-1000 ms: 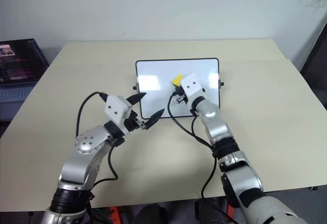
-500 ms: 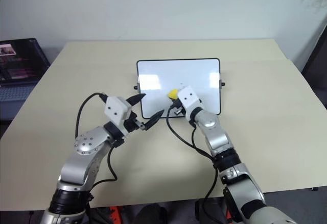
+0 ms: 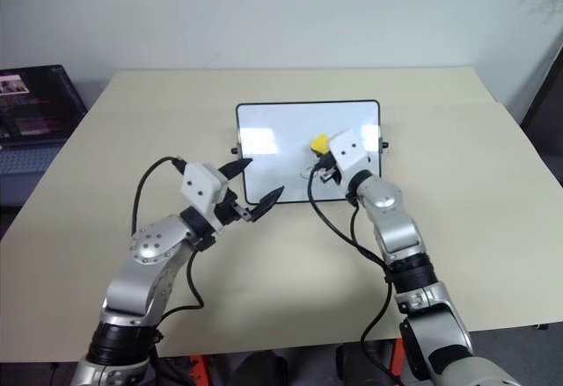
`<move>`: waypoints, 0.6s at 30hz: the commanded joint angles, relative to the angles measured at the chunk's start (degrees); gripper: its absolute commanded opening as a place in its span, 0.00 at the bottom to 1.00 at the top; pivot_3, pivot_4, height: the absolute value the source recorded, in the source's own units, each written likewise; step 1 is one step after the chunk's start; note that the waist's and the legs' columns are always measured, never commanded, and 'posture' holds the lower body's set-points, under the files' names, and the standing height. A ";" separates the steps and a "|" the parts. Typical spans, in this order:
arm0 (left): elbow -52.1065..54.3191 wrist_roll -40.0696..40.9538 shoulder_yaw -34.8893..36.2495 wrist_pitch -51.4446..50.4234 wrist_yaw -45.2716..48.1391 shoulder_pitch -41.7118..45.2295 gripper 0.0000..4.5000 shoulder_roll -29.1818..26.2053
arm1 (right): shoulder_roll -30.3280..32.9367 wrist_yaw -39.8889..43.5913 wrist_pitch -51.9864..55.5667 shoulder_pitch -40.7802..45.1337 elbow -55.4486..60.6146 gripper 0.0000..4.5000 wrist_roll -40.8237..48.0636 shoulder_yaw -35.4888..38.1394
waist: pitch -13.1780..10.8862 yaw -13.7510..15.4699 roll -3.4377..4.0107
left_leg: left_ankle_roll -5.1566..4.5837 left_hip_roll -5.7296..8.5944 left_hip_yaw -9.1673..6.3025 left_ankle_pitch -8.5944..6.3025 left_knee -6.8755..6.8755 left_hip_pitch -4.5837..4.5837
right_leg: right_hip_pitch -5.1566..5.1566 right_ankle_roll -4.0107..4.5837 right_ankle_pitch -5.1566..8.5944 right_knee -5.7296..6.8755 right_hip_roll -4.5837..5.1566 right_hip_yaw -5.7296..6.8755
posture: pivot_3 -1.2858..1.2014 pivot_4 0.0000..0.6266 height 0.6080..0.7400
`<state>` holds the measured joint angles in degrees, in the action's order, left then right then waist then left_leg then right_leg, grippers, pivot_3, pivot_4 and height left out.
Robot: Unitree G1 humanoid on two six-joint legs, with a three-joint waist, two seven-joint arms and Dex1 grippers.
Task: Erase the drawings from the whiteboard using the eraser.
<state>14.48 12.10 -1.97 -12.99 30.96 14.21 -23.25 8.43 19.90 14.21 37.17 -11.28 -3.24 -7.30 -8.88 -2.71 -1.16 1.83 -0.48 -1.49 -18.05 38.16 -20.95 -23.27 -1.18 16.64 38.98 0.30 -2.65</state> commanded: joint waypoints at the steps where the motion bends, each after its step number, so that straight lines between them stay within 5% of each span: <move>1: 0.43 -0.30 -0.43 1.11 0.38 1.24 1.00 0.33 | 0.30 -2.47 -2.21 3.49 -2.35 0.28 -0.04 2.15 | 0.00 -0.01 0.00 | 0.00 0.00 0.01 0.00 0.01 0.00 | 0.00 0.00 0.00 0.00 0.00 -0.01 | 0.52 0.24 1.00; 10: 1.34 -0.17 0.21 0.74 0.52 0.60 1.00 -0.14 | -0.84 -5.36 -7.40 9.79 -15.17 0.28 -0.51 2.11 | 0.00 -0.24 0.00 | 0.00 0.00 0.03 0.00 -0.02 0.00 | -0.01 0.00 0.00 -0.02 0.00 -0.02 | 0.52 0.24 1.00; 18: 2.27 -0.17 0.64 0.25 0.16 0.03 1.00 -0.33 | -1.63 -4.49 -7.05 8.73 -14.34 0.28 -0.18 1.00 | 0.00 -0.28 0.00 | 0.00 -0.01 0.03 0.00 0.00 0.01 | -0.01 0.00 0.00 0.02 0.00 -0.02 | 0.52 0.24 1.00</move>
<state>14.05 12.10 -2.19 -13.20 31.51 14.01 -23.25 7.31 14.94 7.01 46.02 -27.56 -3.46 -5.84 -8.87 -2.98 -1.17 1.84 -0.48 -1.46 -18.05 38.16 -20.94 -23.28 -1.18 16.64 39.00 0.30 -2.68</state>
